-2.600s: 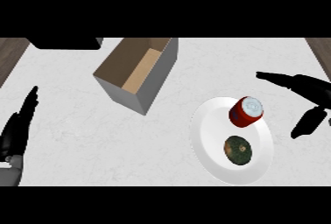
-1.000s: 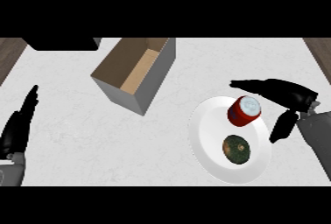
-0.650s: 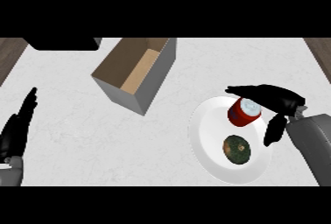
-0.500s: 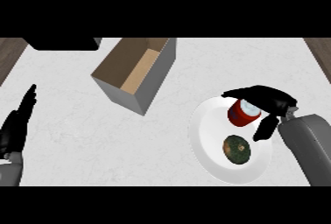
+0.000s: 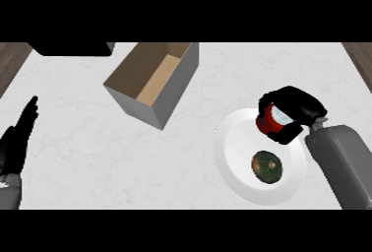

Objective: Pick the can from the plate and place it in the cardboard box

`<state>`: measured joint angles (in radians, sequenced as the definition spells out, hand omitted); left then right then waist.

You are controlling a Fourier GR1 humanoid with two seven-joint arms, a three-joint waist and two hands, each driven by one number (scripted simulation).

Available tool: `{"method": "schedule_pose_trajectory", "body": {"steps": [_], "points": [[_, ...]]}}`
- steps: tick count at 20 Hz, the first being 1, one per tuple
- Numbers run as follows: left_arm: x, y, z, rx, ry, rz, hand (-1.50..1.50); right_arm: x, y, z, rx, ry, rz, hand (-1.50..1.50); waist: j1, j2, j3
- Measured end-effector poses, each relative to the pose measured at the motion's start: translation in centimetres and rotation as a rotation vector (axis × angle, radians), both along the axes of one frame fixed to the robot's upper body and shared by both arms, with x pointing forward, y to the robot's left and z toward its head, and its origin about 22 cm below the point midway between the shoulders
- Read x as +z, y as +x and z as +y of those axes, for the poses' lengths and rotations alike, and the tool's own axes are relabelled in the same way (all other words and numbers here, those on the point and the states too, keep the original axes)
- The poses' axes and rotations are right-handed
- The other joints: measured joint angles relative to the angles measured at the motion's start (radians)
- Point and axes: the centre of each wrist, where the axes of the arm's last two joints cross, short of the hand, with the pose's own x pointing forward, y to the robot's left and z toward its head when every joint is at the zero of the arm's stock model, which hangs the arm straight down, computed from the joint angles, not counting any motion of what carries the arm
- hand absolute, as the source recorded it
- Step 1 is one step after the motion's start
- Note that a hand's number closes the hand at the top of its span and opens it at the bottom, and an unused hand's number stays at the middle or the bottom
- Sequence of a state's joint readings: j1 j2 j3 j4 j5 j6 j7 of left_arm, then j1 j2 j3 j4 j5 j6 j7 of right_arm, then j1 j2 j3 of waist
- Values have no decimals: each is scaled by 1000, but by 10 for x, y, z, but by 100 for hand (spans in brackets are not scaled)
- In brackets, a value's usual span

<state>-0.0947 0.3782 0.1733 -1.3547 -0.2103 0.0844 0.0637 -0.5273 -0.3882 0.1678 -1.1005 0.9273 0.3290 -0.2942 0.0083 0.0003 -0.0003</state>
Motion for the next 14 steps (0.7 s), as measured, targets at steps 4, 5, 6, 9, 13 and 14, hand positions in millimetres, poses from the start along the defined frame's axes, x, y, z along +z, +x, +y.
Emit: {"method": "schedule_pose_trajectory", "body": {"steps": [4, 5, 6, 9, 13, 14], "points": [[1, 0, -3, 4, 3, 2, 0, 2, 10, -3, -27, 15, -100, 150, 1, 1, 0], [0, -2, -1, 1, 2, 2, 0, 3, 15, -4, -34, 17, -109, 150, 3, 1, 1], [0, 0, -8, -3, -2, -1, 0, 4, 23, -1, -41, 21, -118, 150, 5, 2, 1], [-2, 5, -11, -14, -1, -3, 0, 7, 45, 1, -59, 21, -146, 150, 17, 8, 1], [-7, 7, -11, -11, -7, -2, 0, 15, 59, -2, -86, 21, -237, 150, 15, 8, 1], [-9, 6, -11, -12, -7, -3, 0, 23, 63, -5, -89, 40, -264, 150, 14, 8, 1]]}}
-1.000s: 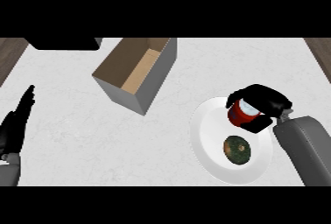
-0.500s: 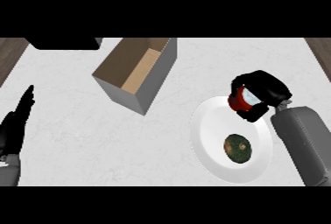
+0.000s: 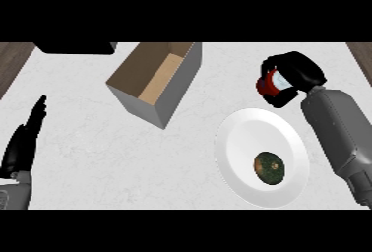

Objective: Pick the can from the plate and place it in the cardboard box

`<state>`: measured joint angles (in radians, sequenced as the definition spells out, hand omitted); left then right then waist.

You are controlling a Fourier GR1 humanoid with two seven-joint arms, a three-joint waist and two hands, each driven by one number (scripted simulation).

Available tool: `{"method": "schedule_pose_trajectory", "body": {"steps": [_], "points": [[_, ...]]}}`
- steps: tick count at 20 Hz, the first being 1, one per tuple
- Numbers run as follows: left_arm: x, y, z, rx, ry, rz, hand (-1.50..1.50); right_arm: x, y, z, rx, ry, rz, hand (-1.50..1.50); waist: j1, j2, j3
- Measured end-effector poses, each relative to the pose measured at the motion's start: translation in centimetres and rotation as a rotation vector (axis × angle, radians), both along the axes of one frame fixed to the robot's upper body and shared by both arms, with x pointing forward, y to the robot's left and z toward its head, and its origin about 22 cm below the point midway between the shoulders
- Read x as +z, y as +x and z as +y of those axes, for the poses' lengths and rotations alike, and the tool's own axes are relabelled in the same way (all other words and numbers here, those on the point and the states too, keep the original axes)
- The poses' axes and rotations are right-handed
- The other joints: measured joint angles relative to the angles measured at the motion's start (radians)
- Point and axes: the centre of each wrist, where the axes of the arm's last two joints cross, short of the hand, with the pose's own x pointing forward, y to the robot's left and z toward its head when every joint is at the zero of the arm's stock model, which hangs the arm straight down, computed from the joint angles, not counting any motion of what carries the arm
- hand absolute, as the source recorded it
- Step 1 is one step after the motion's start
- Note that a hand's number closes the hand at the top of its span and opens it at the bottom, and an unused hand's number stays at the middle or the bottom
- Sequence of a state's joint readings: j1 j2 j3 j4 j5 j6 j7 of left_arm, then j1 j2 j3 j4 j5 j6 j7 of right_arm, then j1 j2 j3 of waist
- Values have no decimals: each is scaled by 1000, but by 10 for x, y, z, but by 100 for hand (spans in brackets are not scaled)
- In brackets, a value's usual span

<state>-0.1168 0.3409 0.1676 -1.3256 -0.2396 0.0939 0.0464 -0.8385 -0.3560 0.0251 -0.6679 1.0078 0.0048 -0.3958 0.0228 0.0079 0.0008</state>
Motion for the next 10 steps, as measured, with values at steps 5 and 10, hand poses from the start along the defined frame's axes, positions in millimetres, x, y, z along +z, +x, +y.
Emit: {"method": "schedule_pose_trajectory", "body": {"steps": [5, 10], "points": [[5, -1, 4, 6, 9, -2, 0, 34, 12, 3, 55, 103, -178, 150, -3, -3, 0], [7, 2, 4, 9, 5, 5, 0, 62, 20, 35, 166, 187, -245, 150, -11, -6, 0]]}}
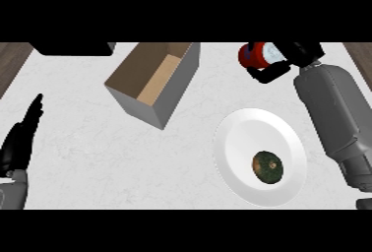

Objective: Pick the can from the plate and place it in the cardboard box

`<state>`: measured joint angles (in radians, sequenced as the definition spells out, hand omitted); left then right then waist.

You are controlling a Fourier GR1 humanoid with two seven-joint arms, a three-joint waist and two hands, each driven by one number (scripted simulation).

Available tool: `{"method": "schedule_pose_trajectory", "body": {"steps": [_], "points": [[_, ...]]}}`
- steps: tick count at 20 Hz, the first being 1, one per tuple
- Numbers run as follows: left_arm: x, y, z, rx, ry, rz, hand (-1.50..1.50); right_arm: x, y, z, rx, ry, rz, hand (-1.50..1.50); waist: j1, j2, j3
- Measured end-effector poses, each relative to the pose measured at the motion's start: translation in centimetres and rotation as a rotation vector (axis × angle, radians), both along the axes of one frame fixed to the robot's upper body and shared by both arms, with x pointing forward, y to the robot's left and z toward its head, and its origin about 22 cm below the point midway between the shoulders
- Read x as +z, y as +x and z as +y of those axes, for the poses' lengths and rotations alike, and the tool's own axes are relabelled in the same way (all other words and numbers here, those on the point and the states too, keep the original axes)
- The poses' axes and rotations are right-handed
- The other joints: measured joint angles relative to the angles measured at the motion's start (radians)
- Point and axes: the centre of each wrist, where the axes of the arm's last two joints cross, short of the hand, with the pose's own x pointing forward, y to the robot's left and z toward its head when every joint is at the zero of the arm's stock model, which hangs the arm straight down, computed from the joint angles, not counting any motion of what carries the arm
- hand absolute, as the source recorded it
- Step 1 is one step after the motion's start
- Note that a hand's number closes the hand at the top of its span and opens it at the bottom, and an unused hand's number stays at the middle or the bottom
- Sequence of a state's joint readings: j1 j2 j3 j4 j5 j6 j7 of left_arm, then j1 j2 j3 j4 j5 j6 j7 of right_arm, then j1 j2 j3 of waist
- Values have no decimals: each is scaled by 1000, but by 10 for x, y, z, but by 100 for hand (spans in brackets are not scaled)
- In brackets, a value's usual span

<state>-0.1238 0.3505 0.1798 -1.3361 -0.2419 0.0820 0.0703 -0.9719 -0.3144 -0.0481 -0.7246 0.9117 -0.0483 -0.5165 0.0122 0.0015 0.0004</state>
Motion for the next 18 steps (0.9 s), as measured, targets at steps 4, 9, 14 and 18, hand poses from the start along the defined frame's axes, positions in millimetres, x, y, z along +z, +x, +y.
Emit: {"method": "schedule_pose_trajectory", "body": {"steps": [4, 9, 14, 18], "points": [[-3, -3, 1, 1, 3, 6, 0, 19, 3, 33, 80, 63, 26, 150, -2, -1, 0], [-6, -4, -4, -5, 7, -1, 0, 43, 8, 86, 122, 161, 94, 150, 6, 1, -1], [-3, -4, 2, -11, 5, -3, 0, 58, 9, 134, 121, 236, 155, 150, 11, 3, -1], [-3, -1, -3, -17, 5, -13, 0, 63, 11, 161, 110, 282, 228, 150, 20, 6, -1]]}}
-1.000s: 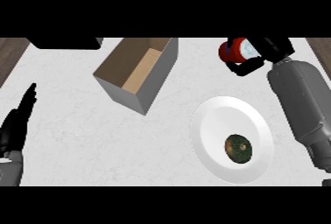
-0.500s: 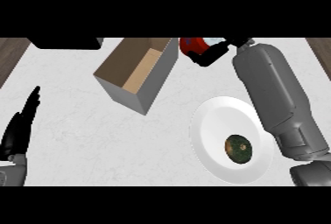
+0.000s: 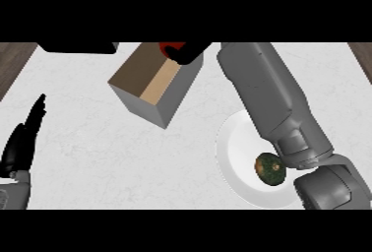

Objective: Pick the can from the plate and place it in the cardboard box

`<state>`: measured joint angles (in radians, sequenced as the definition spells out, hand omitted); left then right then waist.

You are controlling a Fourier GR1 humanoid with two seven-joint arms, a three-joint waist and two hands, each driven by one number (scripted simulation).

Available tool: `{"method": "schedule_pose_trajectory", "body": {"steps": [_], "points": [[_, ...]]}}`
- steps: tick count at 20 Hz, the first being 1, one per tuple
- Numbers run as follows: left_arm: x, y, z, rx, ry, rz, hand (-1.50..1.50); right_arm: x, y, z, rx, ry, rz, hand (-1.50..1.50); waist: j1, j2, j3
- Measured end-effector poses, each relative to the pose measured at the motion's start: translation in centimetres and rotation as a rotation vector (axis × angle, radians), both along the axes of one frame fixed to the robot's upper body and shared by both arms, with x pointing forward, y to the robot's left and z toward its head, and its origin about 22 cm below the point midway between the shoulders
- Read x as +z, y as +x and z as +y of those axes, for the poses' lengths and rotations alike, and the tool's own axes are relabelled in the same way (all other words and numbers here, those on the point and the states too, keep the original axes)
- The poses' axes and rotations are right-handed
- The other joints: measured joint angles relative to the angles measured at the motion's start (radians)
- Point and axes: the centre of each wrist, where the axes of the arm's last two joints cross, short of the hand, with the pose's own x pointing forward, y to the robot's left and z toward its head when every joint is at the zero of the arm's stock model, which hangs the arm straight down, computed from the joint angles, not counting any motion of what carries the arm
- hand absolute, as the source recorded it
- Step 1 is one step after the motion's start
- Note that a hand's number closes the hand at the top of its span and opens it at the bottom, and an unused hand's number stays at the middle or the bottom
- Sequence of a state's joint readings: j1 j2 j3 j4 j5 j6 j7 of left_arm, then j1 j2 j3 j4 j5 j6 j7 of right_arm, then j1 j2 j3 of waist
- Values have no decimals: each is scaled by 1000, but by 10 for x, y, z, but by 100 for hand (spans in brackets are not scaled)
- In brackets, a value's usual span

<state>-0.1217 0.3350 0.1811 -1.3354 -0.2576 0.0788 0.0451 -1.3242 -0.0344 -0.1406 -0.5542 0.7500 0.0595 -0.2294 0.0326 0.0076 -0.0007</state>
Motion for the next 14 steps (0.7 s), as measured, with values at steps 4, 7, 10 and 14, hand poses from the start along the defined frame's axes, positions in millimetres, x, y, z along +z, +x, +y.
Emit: {"method": "schedule_pose_trajectory", "body": {"steps": [4, 7, 10, 14], "points": [[1, 11, -10, -19, 1, -6, 0, 1, 2, 19, -10, 10, 49, 150, 20, 9, 0], [8, 16, -13, -40, 2, -9, 0, -3, 3, 28, -37, 5, 69, 150, 44, 15, -1], [10, 21, -18, -60, 1, -15, 0, -9, 3, 32, -60, -5, 89, 150, 62, 20, -1], [12, 28, -25, -84, 1, -21, 0, -24, 3, 31, -123, -39, 92, 150, 83, 29, -2]]}}
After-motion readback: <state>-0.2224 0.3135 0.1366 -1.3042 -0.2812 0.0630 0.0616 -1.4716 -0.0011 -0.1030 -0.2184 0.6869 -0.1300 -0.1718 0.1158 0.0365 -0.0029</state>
